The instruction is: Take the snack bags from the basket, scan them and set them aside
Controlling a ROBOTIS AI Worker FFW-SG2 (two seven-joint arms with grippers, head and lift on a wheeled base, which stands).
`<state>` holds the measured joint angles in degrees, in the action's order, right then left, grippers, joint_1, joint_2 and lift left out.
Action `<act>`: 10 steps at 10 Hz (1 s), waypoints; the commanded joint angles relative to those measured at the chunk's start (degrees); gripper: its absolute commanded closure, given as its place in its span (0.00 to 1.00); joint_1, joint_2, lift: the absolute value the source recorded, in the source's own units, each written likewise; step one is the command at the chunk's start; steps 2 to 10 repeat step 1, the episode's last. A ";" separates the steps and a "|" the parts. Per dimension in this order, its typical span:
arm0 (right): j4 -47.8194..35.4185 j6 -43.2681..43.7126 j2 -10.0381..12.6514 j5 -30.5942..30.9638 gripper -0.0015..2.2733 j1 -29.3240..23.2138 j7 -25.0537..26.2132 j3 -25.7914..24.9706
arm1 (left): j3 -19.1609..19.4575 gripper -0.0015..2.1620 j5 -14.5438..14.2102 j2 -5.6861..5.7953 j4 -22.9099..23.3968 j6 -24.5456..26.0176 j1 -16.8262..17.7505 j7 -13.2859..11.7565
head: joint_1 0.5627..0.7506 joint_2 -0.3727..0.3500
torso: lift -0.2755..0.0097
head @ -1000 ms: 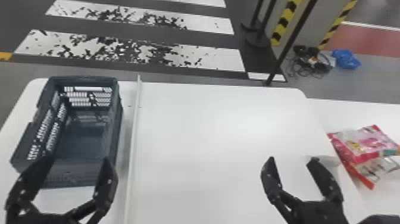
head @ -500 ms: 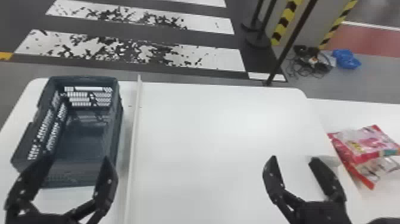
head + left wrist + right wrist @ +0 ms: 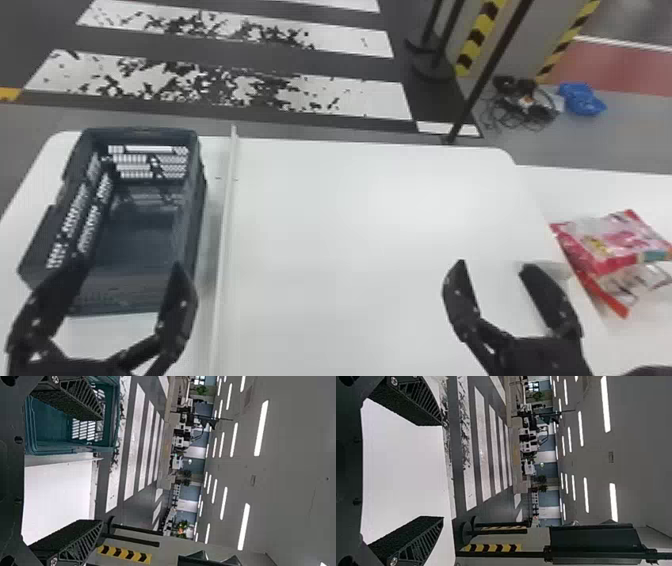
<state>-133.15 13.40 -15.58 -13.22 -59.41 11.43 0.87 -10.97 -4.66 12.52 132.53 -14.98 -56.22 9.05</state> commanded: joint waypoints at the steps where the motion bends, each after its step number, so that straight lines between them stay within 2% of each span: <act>1: 0.00 1.05 -0.24 -0.14 0.04 -0.09 0.00 0.01 | 0.07 0.03 0.00 -0.04 0.01 -0.53 -0.12 0.18 | 0.70 0.28 | 0.70; 10: 0.00 1.05 -0.24 -0.14 0.04 -0.09 0.00 0.01 | 0.07 0.03 0.00 -0.04 0.01 -0.53 -0.12 0.18 | 0.70 0.28 | 0.70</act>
